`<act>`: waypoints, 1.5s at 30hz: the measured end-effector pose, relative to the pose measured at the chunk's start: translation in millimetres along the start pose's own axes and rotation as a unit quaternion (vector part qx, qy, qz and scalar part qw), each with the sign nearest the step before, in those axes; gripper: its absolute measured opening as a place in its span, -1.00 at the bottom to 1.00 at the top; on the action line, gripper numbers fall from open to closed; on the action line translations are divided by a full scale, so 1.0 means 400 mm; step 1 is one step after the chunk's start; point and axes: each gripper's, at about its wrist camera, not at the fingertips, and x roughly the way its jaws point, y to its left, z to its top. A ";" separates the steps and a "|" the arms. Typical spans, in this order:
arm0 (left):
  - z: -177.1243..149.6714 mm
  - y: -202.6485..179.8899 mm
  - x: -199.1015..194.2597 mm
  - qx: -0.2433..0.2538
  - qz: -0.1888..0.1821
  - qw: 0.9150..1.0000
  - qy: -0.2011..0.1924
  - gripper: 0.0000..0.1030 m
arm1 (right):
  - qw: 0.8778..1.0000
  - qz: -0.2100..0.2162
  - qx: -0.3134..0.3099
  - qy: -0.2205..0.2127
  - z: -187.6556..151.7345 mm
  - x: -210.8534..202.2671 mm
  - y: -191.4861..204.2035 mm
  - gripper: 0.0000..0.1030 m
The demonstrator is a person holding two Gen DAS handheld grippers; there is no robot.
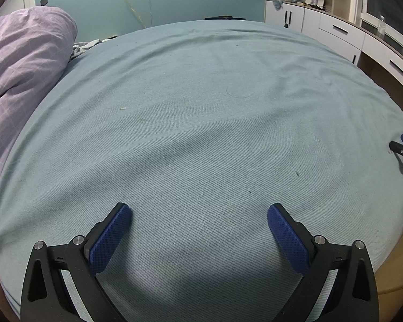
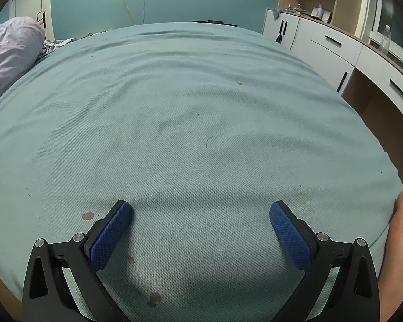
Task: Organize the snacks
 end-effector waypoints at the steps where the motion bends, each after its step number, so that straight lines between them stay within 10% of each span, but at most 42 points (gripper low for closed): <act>1: 0.001 0.000 0.000 0.000 0.000 1.000 0.000 1.00 | 1.000 0.001 0.002 -0.002 -0.004 0.013 0.006 1.00; 45: 0.001 -0.007 0.008 -0.001 0.001 1.000 0.000 1.00 | 1.000 0.002 0.007 -0.005 -0.016 0.093 0.022 1.00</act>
